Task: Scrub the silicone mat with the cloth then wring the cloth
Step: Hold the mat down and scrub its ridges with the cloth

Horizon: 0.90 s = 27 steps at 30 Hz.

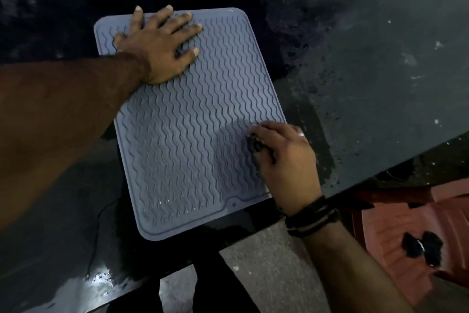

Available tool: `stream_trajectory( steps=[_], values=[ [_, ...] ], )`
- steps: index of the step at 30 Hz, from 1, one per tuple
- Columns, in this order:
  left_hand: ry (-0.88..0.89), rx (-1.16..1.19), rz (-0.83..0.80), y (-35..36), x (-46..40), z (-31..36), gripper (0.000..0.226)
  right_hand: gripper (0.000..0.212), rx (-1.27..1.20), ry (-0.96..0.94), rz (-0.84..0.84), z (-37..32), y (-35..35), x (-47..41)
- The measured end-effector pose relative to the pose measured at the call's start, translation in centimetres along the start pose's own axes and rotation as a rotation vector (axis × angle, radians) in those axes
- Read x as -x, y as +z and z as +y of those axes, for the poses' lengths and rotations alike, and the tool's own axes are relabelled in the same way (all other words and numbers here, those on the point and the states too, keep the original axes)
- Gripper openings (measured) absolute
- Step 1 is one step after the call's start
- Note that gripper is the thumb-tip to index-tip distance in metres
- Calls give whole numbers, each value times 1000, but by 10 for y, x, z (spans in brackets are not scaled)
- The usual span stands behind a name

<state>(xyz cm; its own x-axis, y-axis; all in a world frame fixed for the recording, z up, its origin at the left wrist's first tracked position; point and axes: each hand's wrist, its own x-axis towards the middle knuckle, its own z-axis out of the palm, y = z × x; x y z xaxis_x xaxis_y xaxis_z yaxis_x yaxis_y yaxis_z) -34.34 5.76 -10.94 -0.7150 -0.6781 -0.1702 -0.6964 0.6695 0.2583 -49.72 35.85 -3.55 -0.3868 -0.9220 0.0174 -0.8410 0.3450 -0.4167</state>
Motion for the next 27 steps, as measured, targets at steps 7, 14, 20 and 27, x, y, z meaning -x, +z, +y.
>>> stream_trajectory(
  steps=[7, 14, 20, 27],
  values=[
    [-1, -3, 5, -1, 0, 0, 100, 30, 33, -74, -187, 17, 0, 44],
    [-15, -13, -18, -2, 0, 2, 92, 36, -24, -70, -107, 28, -22, 39],
    [3, 4, -7, -3, 1, 1, 103, 54, 86, -6, -180, 40, -10, -58],
    [26, -6, -2, 1, -4, -4, 102, 42, 50, 56, -206, 51, -22, 26]
  ],
)
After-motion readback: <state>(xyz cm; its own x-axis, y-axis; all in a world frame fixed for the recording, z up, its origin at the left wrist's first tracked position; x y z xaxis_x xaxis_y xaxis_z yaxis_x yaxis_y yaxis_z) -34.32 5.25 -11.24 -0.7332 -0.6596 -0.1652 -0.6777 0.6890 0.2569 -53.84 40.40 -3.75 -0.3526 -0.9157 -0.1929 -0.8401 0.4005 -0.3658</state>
